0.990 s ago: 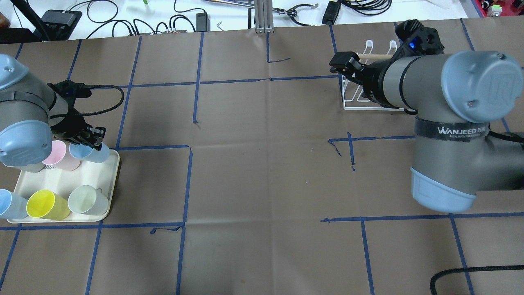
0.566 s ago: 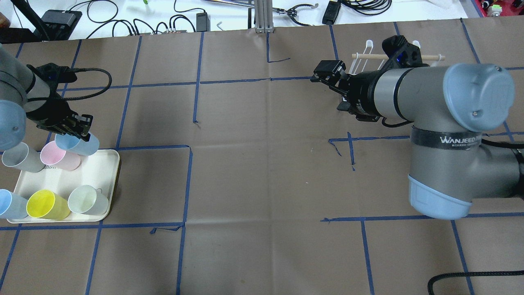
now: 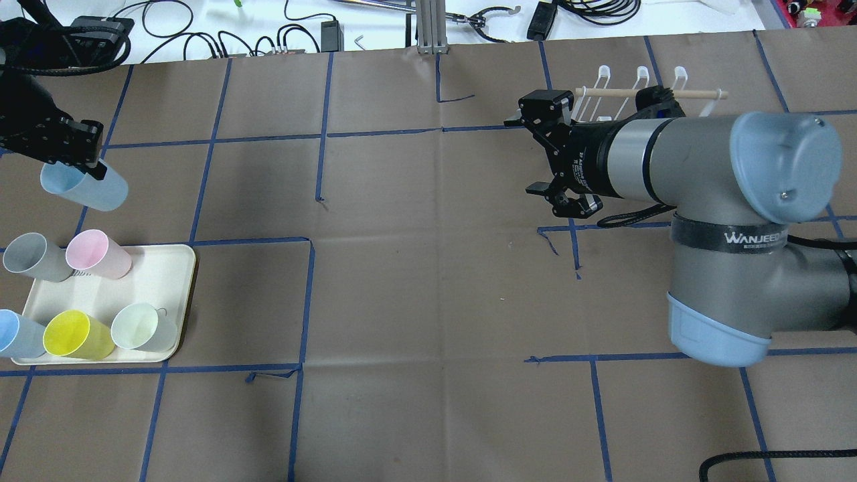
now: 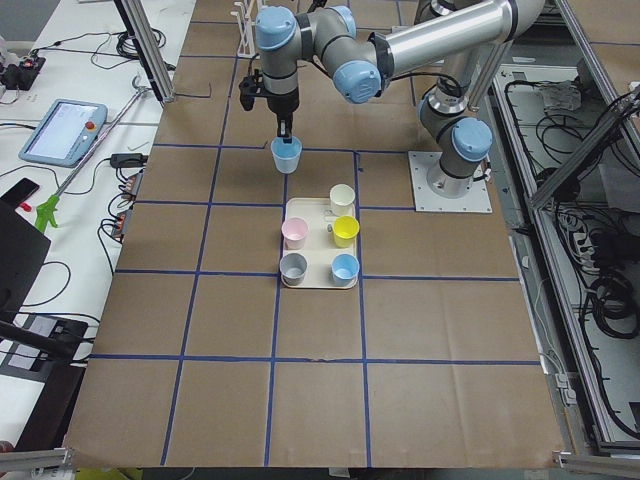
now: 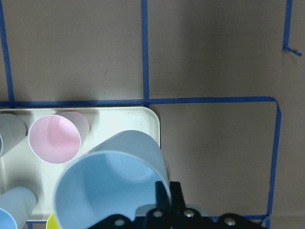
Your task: Transfer IKEA cup to right arm and place on rack
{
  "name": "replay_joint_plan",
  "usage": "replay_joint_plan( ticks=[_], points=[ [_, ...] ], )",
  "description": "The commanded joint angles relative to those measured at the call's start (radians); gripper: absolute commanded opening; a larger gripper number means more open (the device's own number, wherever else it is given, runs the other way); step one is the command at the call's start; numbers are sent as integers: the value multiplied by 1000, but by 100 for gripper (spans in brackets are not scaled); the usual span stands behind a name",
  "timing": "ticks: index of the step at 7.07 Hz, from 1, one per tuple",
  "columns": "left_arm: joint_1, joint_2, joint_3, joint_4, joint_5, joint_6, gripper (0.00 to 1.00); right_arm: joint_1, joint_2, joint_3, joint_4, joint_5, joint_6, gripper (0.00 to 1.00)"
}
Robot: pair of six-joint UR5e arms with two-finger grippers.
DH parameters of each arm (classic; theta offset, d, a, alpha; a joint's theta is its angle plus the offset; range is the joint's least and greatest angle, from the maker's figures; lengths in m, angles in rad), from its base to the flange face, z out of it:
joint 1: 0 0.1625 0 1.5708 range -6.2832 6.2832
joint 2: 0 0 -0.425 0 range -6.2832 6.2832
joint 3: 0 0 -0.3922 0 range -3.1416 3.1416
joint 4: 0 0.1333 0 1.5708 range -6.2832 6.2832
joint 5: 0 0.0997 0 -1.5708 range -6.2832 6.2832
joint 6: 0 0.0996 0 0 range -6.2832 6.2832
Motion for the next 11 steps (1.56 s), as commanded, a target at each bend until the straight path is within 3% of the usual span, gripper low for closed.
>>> replay_joint_plan(
  ticks=[1,2,4,5,7,9,11],
  points=[
    [-15,8,-14,158,-284,22,0,1,22,68,-246,-2,28,100],
    [-27,10,-17,232,-413,24,0,1,32,76,-293,-2,30,100],
    [-72,20,-52,395,-573,42,0,1,30,80,-292,0,144,100],
    [-105,20,-101,549,-630,41,0,1,29,78,-289,0,158,100],
    [-119,-5,-256,888,-802,41,0,1,32,78,-283,166,152,100],
    [-122,-22,-458,1230,-916,41,0,1,33,81,-294,178,149,100],
    [-142,-164,-568,1606,-1028,41,0,1,36,81,-297,167,149,100]
  ],
)
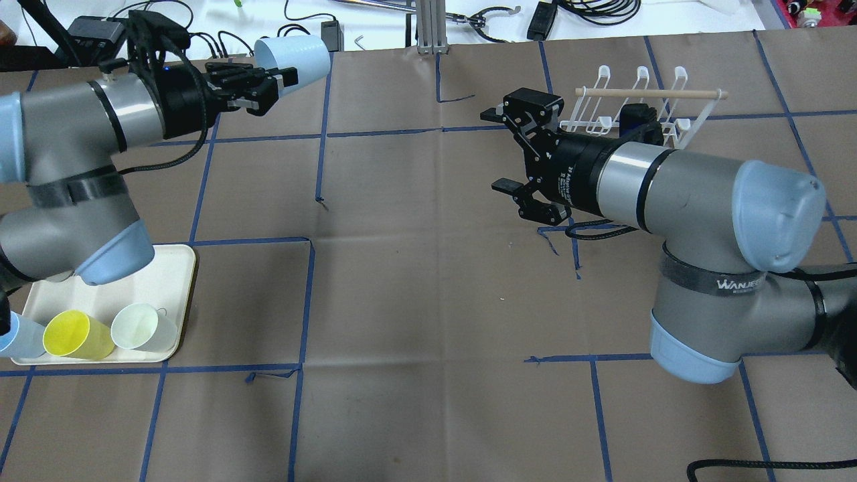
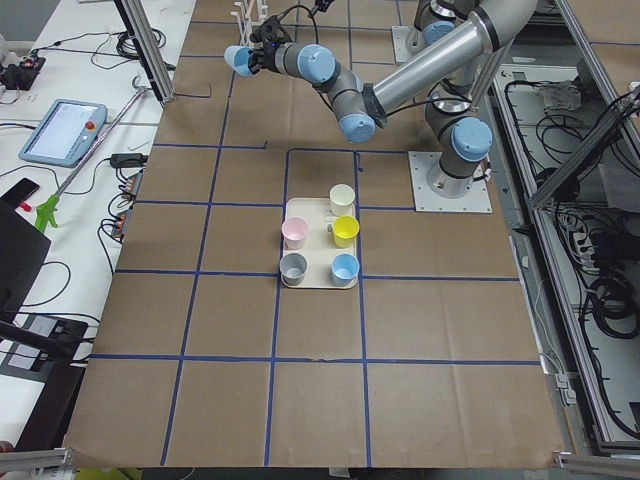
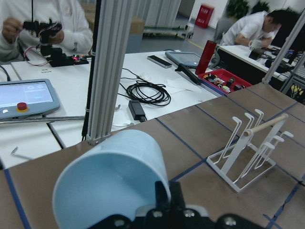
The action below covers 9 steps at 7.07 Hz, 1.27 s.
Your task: Transfer IKEA cup to right arm and place on rack
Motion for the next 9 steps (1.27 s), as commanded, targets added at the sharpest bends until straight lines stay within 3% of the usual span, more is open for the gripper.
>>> replay_joint_plan(
  ticks=[1,2,3,6,9],
  points=[
    [-56,-184,-74,456,-96,-76,1,0,2,-1,-28,-12,1,100],
    [-92,-212,-70,634,-102,-250,1,-2,2,-1,-44,-17,4,100],
    [-109,-220,-68,689,-96,-297,3,0,5,-1,-42,-15,4,100],
    [-146,-220,-77,696,-102,-298,4,-2,83,-12,-44,-44,6,100],
    [-150,-226,-79,694,-105,-296,4,2,92,-39,-45,-40,-3,100]
  ],
)
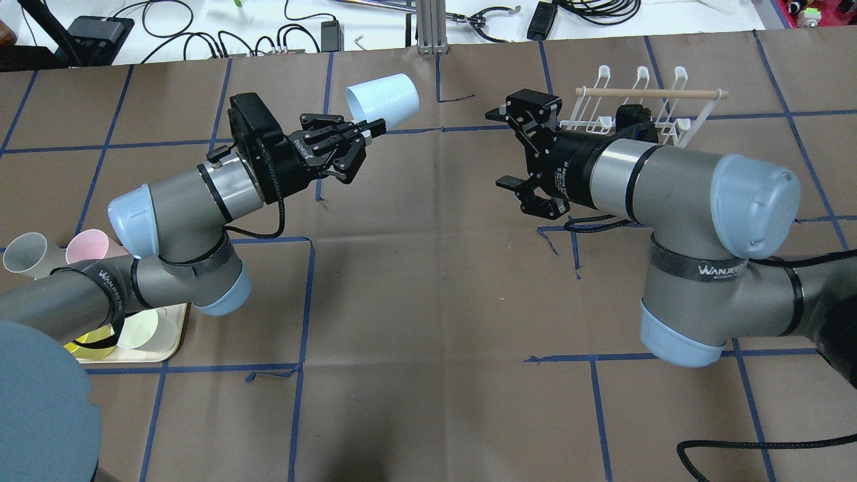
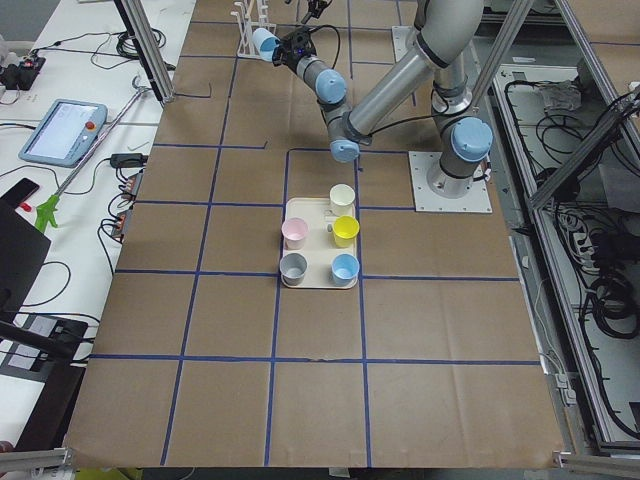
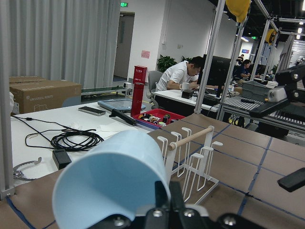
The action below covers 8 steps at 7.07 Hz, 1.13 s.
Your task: Transfer IKEA cup to right arm and place on rack
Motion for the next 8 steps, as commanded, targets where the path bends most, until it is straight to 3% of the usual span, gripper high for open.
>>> replay_joint_plan(
  ticks=[1,4,8],
  points=[
    [-2,-1,-1,1,-1,0,5,1,30,-32,6,13,-57,100],
    [-37,-1,1,0,4,-3,6,37,116,-108,9,19,-96,100],
    [-39,0,2,0,4,-3,6,85,172,-181,10,5,12,99]
  ],
)
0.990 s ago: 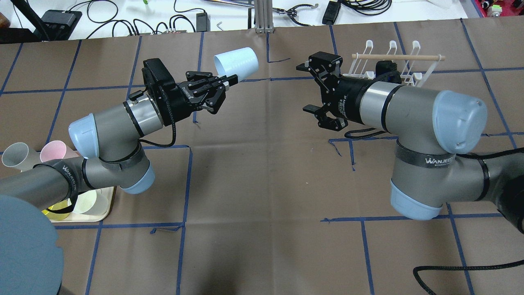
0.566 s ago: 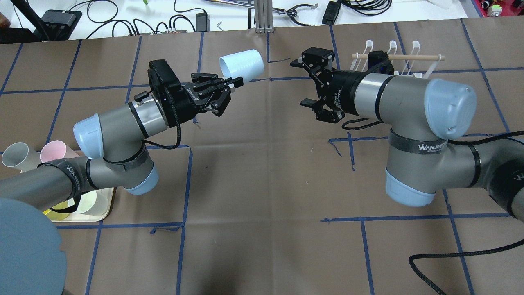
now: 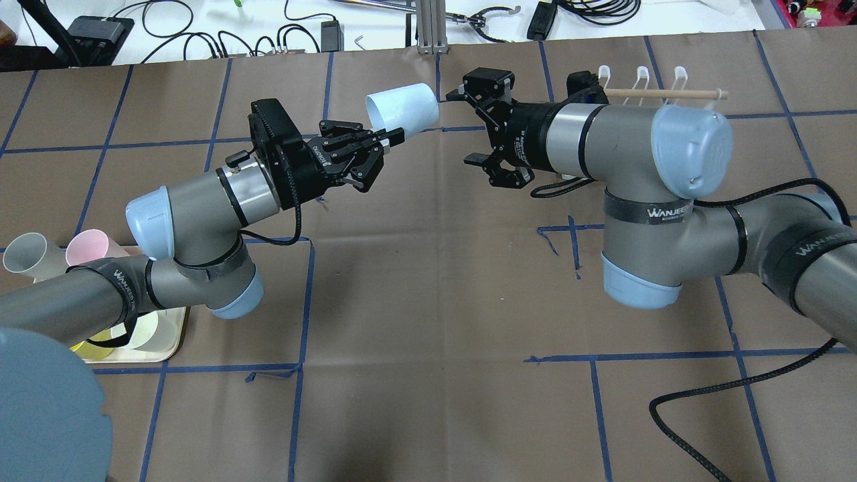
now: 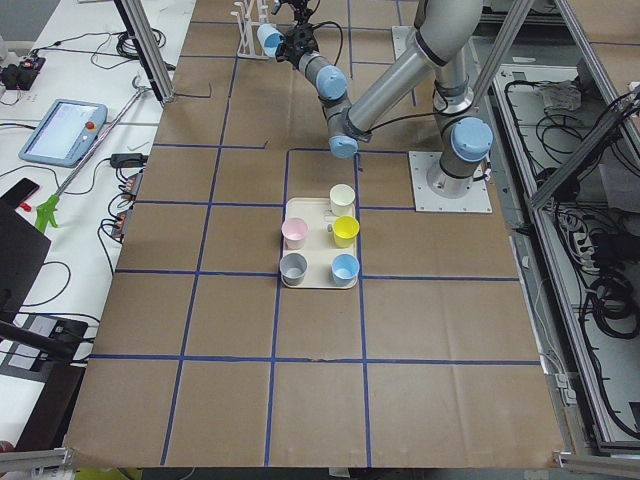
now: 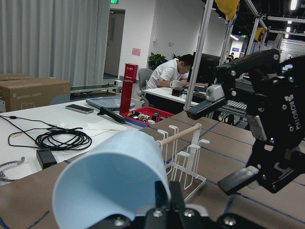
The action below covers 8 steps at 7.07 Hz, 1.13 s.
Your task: Transfer IKEA cup to right arm and place on rack
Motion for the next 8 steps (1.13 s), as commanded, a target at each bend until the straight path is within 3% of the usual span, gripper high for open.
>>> replay_joint_plan(
  ticks=[1,8],
  points=[
    [1,1,1,0,0,0,6,22,33,-38,0,-4,29,99],
    [1,1,1,0,0,0,7,71,113,-138,0,-6,79,98]
  ],
)
